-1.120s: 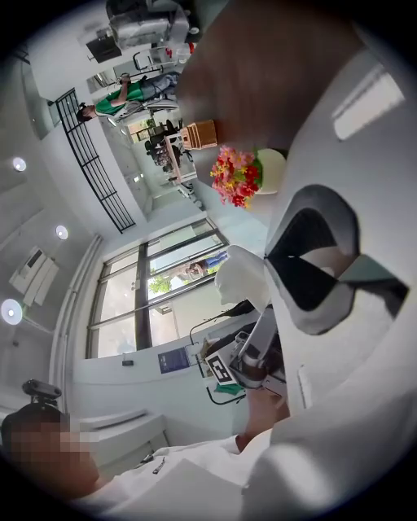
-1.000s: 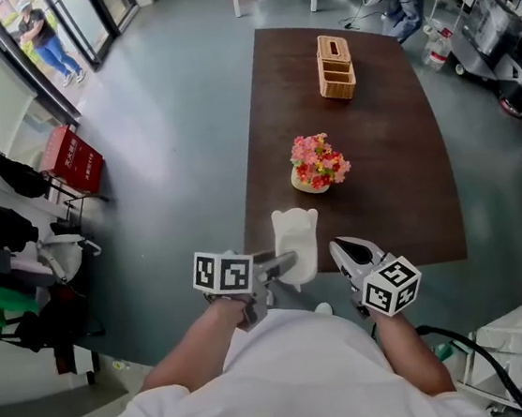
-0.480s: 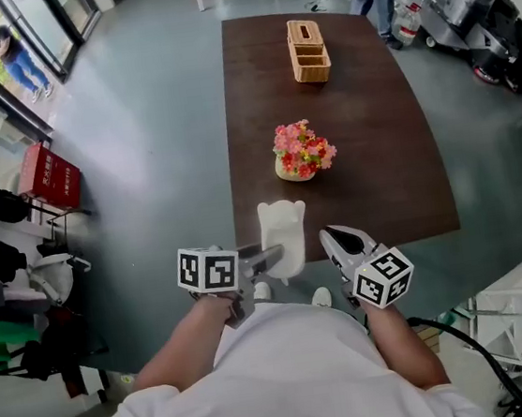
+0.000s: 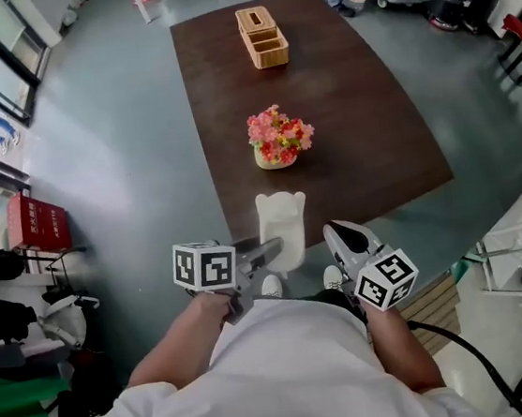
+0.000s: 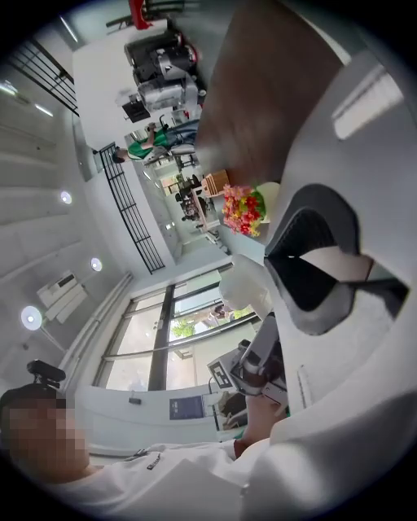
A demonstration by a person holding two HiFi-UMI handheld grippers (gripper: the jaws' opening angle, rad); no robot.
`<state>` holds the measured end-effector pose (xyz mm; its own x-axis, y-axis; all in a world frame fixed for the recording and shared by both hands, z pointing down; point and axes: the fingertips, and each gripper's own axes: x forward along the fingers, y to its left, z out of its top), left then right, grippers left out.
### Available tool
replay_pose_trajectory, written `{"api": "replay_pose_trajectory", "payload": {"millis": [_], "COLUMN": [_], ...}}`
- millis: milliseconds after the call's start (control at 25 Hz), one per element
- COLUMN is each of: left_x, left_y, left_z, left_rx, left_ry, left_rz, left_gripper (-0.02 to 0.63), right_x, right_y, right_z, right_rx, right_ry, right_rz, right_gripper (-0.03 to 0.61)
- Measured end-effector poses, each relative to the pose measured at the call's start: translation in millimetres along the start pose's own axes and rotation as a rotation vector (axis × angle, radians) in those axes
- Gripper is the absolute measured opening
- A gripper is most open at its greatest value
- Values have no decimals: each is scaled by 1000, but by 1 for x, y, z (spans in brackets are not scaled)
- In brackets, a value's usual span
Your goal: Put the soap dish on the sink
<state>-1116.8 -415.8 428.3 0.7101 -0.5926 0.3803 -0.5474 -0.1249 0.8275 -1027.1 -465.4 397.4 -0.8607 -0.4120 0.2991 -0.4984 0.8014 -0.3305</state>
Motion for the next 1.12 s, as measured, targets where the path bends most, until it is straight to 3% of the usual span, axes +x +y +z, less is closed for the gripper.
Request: {"api": "replay_pose_trajectory", "payload": {"millis": [280, 720, 1120], "left_x": [31, 103, 173], "left_y": [-17, -78, -158], "left_z": [-8, -35, -95], "left_rx": [59, 154, 248], "left_ry": [178, 383, 531], "left_rz": [-89, -261, -336], "left_gripper": [167, 166, 166], "right_x": [-57, -170, -279], "right_y": [-9, -31, -51], "right_z": [-14, -20, -36], "right_rx": [85, 176, 220], "right_ry": [-37, -122, -227], "right_rz": [-205, -517, -654], "right_gripper": [2, 2, 2]}}
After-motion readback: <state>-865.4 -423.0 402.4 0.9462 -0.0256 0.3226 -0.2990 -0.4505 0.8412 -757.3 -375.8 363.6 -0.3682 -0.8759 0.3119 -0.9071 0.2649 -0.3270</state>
